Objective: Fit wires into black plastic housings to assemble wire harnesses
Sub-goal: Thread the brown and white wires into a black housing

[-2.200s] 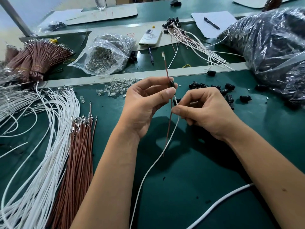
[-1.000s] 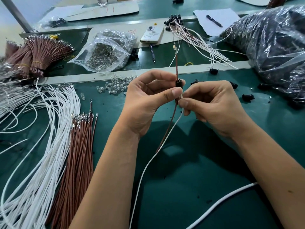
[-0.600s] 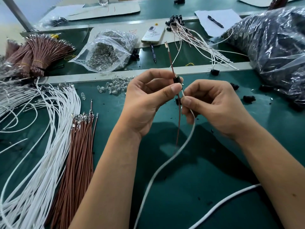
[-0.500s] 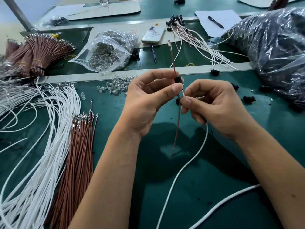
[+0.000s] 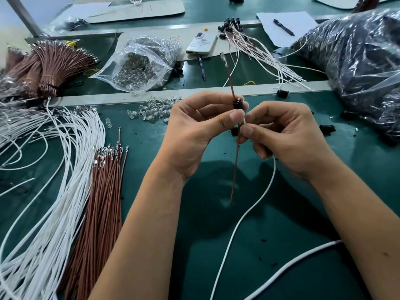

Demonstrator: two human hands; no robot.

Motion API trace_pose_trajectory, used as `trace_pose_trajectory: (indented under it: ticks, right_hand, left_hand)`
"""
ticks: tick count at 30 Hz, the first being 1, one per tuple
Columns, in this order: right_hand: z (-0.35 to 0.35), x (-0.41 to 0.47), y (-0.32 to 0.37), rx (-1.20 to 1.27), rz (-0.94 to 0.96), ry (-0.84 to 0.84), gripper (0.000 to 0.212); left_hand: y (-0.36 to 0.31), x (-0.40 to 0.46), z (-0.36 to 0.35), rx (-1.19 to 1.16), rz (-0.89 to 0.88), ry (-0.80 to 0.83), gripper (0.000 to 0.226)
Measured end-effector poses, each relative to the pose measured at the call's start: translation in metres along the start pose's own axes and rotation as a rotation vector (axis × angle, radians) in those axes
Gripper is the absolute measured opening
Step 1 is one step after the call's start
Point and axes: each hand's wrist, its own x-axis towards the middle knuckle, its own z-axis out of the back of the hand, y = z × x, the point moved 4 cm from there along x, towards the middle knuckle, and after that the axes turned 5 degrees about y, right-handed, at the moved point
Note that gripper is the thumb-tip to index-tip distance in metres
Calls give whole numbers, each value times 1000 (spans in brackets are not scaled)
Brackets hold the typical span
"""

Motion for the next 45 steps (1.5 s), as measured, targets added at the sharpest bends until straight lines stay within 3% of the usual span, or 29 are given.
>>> trace_pose_trajectory:
  ticks: [16,20,30,45]
  right_hand:
    - [-1,0,-3,-47,6,26,13]
    - [-1,0,-2,-59,10,14,3]
    - [-1,-1,0,-75,5,2,7]
    - [-1,0,-2,-62,-3,15,11]
  left_hand:
    - [-2,0,2,-1,-51,15,22]
    - [0,1,5,-23,-2,-2,18]
    - [5,2,7,-87,110,-35,16]
    - [3,0,4,-10,16,-30,21]
